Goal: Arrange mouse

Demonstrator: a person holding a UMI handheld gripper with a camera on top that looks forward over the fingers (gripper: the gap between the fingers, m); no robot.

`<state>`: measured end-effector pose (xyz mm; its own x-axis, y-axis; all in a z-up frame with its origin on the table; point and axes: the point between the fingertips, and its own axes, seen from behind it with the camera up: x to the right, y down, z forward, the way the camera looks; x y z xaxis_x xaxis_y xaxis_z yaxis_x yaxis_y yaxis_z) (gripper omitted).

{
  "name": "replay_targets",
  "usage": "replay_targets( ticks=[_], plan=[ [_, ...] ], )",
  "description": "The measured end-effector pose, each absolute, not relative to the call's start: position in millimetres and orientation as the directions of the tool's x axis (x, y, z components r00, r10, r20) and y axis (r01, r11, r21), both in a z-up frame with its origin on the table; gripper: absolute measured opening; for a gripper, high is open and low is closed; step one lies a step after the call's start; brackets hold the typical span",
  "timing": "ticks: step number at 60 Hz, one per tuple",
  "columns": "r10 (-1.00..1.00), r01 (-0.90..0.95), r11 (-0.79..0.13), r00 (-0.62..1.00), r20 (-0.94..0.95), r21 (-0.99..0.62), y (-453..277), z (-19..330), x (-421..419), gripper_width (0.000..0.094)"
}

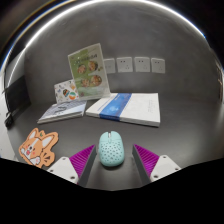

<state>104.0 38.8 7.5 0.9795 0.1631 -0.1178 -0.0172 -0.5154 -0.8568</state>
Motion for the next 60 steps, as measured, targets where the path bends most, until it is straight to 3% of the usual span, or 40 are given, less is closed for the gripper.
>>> replay_targets(
  ticks=[10, 11, 12, 16, 33, 44, 52, 56, 60],
  plan=[
    [0.177, 0.056, -0.558, 0.983, -0.054, -0.828, 52.5, -10.4, 101.3, 0.0743],
    [0.178, 0.054, -0.565, 0.982, -0.057, -0.824, 52.6, -12.4, 99.8, 0.0684],
    [0.177, 0.055, -0.564, 0.983, -0.055, -0.824, 53.6, -11.9, 100.3, 0.0701],
    [0.146, 0.043, -0.566, 0.988, -0.049, -0.823, 57.8, -13.0, 105.7, 0.0527],
    [0.078, -0.013, -0.567, 0.994, -0.070, -0.824, 57.5, -7.6, 105.7, 0.0428],
    [0.038, -0.026, -0.478, 0.998, -0.050, -0.878, 31.2, 69.3, 57.7, 0.0427],
    [0.068, -0.007, -0.404, 0.997, -0.037, -0.915, -2.0, 133.2, -43.3, 0.0423],
    [0.078, 0.000, -0.403, 0.996, -0.035, -0.915, -22.2, 132.2, -98.5, 0.0424],
    [0.078, -0.003, -0.432, 0.996, -0.040, -0.902, -33.6, 110.2, -147.6, 0.0424]
  ],
)
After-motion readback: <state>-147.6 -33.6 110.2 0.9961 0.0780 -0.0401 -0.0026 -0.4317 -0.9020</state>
